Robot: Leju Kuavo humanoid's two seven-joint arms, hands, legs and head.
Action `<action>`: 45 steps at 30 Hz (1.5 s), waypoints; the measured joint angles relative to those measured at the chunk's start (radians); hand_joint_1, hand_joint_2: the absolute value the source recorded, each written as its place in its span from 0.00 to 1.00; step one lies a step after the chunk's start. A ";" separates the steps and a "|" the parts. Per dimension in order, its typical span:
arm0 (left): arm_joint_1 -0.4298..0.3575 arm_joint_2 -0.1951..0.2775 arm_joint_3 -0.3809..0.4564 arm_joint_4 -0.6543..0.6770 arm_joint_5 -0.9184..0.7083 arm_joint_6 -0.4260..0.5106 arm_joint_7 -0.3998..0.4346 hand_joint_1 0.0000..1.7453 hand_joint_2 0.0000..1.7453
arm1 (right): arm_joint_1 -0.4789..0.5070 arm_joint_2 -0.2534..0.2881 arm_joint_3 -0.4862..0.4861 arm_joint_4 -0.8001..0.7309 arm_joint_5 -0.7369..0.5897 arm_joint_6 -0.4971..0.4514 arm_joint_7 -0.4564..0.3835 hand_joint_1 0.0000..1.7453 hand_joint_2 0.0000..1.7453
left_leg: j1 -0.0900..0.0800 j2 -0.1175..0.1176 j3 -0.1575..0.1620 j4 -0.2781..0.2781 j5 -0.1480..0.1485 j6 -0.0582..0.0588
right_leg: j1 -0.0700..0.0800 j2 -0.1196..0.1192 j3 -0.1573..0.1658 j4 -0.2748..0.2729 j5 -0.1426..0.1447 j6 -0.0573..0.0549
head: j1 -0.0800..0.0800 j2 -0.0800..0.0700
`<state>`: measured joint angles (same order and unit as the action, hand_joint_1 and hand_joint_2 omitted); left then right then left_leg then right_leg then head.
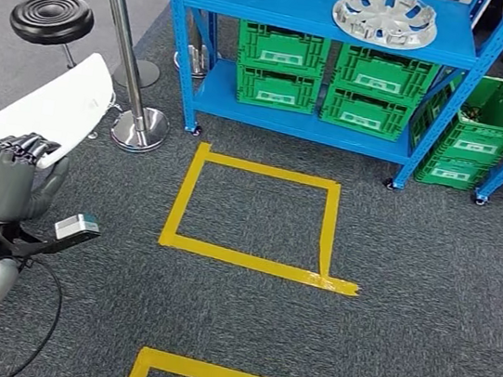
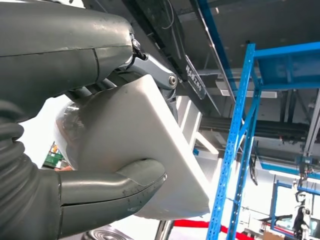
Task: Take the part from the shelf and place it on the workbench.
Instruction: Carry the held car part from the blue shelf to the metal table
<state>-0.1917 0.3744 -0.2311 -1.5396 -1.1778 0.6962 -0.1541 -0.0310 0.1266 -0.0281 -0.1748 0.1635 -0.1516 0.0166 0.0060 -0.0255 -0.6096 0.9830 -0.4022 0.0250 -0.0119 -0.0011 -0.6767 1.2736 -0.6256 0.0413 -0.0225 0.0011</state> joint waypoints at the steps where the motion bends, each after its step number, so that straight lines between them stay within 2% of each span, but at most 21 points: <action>1: 0.001 0.000 0.000 0.000 -0.001 0.000 0.000 1.00 1.00 | 0.001 0.000 0.001 0.000 0.002 0.000 0.000 0.00 0.00 | 0.002 -0.009 -0.003 0.003 0.001 -0.003 | -0.002 0.002 0.017 -0.029 0.022 0.002 | 0.000 0.000; 4: 0.001 0.000 0.000 0.000 -0.001 0.000 0.000 1.00 1.00 | 0.000 0.000 0.004 0.000 0.007 0.000 -0.001 0.00 0.00 | 0.005 -0.039 -0.015 0.021 0.001 -0.018 | -0.014 0.054 0.118 -0.214 0.095 0.005 | 0.000 0.000; 6: 0.001 0.000 0.000 0.000 -0.002 0.000 0.000 1.00 1.00 | 0.000 0.000 0.006 0.000 0.008 0.001 -0.002 0.00 0.00 | 0.006 -0.057 -0.025 0.029 0.005 -0.034 | -0.013 0.073 0.143 -0.255 0.097 -0.003 | -0.001 0.000; 8: 0.003 0.001 -0.001 0.000 -0.002 0.000 0.000 1.00 1.00 | 0.001 0.000 0.006 0.000 0.008 0.001 -0.001 0.00 0.00 | 0.011 -0.073 -0.032 0.026 0.014 -0.048 | -0.010 0.049 0.145 -0.254 0.105 -0.020 | -0.001 0.000; 10: 0.004 0.003 -0.001 0.000 -0.003 0.001 0.000 1.00 1.00 | 0.000 -0.001 0.006 0.000 0.009 0.001 -0.002 0.00 0.00 | 0.011 -0.051 -0.047 0.053 -0.006 -0.057 | -0.010 0.026 0.144 -0.258 0.113 -0.035 | -0.006 0.000; 12: 0.004 0.002 -0.001 0.000 -0.004 0.001 0.000 1.00 1.00 | 0.001 -0.002 0.007 0.000 0.010 0.001 -0.002 0.00 0.00 | 0.010 -0.006 -0.090 0.161 -0.071 -0.062 | -0.006 0.001 0.141 -0.259 0.116 -0.043 | -0.013 0.000; 15: 0.008 0.001 -0.002 0.000 -0.004 0.001 0.000 1.00 1.00 | 0.003 -0.002 0.010 0.000 0.011 0.002 -0.002 0.00 0.00 | 0.010 0.014 -0.139 0.308 -0.131 -0.064 | 0.002 -0.039 0.137 -0.259 0.116 -0.047 | -0.015 0.000; 17: 0.009 0.001 -0.002 0.000 -0.004 0.001 0.000 1.00 1.00 | 0.002 -0.002 0.013 0.000 0.011 0.002 -0.002 0.00 0.00 | 0.010 0.023 -0.096 0.248 -0.093 -0.059 | 0.006 -0.064 0.137 -0.259 0.115 -0.047 | -0.015 0.000; 20: 0.005 0.001 -0.002 0.000 -0.004 0.001 0.000 1.00 1.00 | -0.001 -0.002 0.016 0.000 0.011 0.002 -0.002 0.00 0.00 | -0.004 0.086 -0.001 0.075 -0.041 -0.042 | 0.014 -0.097 0.138 -0.257 0.111 -0.042 | -0.015 0.000; 21: 0.003 0.002 -0.002 0.000 -0.004 0.001 0.000 1.00 1.00 | -0.001 -0.002 0.016 0.000 0.011 0.002 -0.002 0.00 0.00 | -0.011 0.098 0.008 0.052 -0.042 -0.035 | 0.017 -0.108 0.137 -0.256 0.109 -0.038 | -0.014 0.000; 23: 0.004 0.004 -0.002 0.000 -0.004 0.002 0.000 1.00 1.00 | -0.002 -0.002 0.018 0.000 0.011 0.002 -0.002 0.00 0.00 | -0.016 0.083 0.006 0.043 -0.043 -0.020 | 0.018 -0.131 0.139 -0.258 0.107 -0.029 | -0.014 0.000; 26: 0.003 0.008 -0.001 -0.002 -0.004 0.003 0.000 1.00 1.00 | -0.003 -0.002 0.022 0.000 0.012 0.002 -0.003 0.00 0.00 | -0.011 0.048 0.008 0.029 -0.034 0.000 | 0.012 -0.075 0.116 -0.208 0.068 -0.017 | -0.011 0.000; 28: 0.000 0.007 -0.002 -0.003 -0.004 0.003 -0.001 1.00 1.00 | -0.002 -0.002 0.023 0.000 0.013 0.002 -0.004 0.00 0.00 | -0.009 0.026 0.006 0.027 -0.031 0.007 | 0.009 -0.017 0.055 -0.087 0.010 -0.014 | -0.008 0.000; 30: 0.001 0.005 -0.003 -0.003 -0.004 0.003 0.000 1.00 1.00 | 0.002 -0.002 0.024 0.000 0.014 0.003 -0.005 0.00 0.00 | -0.010 -0.002 0.005 0.029 -0.030 0.009 | 0.009 -0.001 -0.002 0.018 -0.019 -0.013 | -0.007 0.000; 31: 0.002 0.005 -0.003 -0.003 -0.004 0.003 0.000 1.00 1.00 | 0.004 -0.002 0.024 0.000 0.015 0.004 -0.006 0.00 0.00 | -0.010 -0.017 0.004 0.030 -0.030 0.009 | 0.009 0.001 -0.008 0.022 -0.005 -0.012 | -0.007 0.000; 34: 0.002 0.005 -0.004 -0.003 -0.004 0.003 0.000 1.00 1.00 | 0.005 -0.002 0.024 0.000 0.019 0.007 -0.011 0.00 0.00 | -0.009 -0.059 0.002 0.039 -0.032 0.004 | 0.001 0.054 0.060 -0.141 0.097 -0.014 | -0.008 0.000; 36: 0.000 0.006 -0.004 -0.003 -0.006 0.003 0.002 1.00 1.00 | 0.004 -0.002 0.025 0.000 0.022 0.011 -0.014 0.00 0.00 | -0.008 -0.084 -0.007 0.047 -0.032 -0.006 | -0.005 0.104 0.101 -0.225 0.121 -0.016 | -0.009 0.000; 39: 0.009 0.011 -0.004 -0.005 -0.014 0.003 0.005 1.00 1.00 | 0.004 -0.002 0.025 0.000 0.025 0.016 -0.015 0.00 0.00 | 0.000 -0.117 -0.021 0.049 -0.024 -0.026 | -0.004 0.085 0.114 -0.244 0.122 -0.028 | -0.009 0.000; 41: 0.021 0.011 -0.004 -0.013 -0.030 0.003 0.005 1.00 1.00 | 0.006 -0.005 0.025 0.000 0.025 0.020 -0.018 0.00 0.00 | -0.002 -0.076 -0.037 0.081 -0.045 -0.035 | -0.004 0.056 0.121 -0.253 0.127 -0.040 | -0.014 0.000; 43: 0.026 0.002 -0.012 -0.022 -0.057 0.003 0.009 1.00 1.00 | 0.010 -0.011 0.025 0.000 0.025 0.027 -0.023 0.00 0.00 | -0.002 -0.011 -0.084 0.185 -0.102 -0.044 | -0.002 0.023 0.125 -0.258 0.127 -0.047 | -0.021 0.000; 45: 0.029 -0.007 -0.028 -0.025 -0.076 0.002 0.017 1.00 1.00 | 0.016 -0.018 0.025 0.000 0.025 0.034 -0.021 0.00 0.00 | 0.004 0.012 -0.133 0.293 -0.143 -0.051 | 0.000 -0.013 0.125 -0.258 0.124 -0.050 | -0.021 0.000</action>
<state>-0.1629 0.3672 -0.2590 -1.5642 -1.2538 0.6986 -0.1375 -0.0152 0.1086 -0.0031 -0.1745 0.1886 -0.1179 -0.0042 0.0097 -0.0136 -0.7429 1.2761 -0.5456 -0.0256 -0.0118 -0.0142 -0.5517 1.0153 -0.5016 -0.0082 -0.0437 0.0011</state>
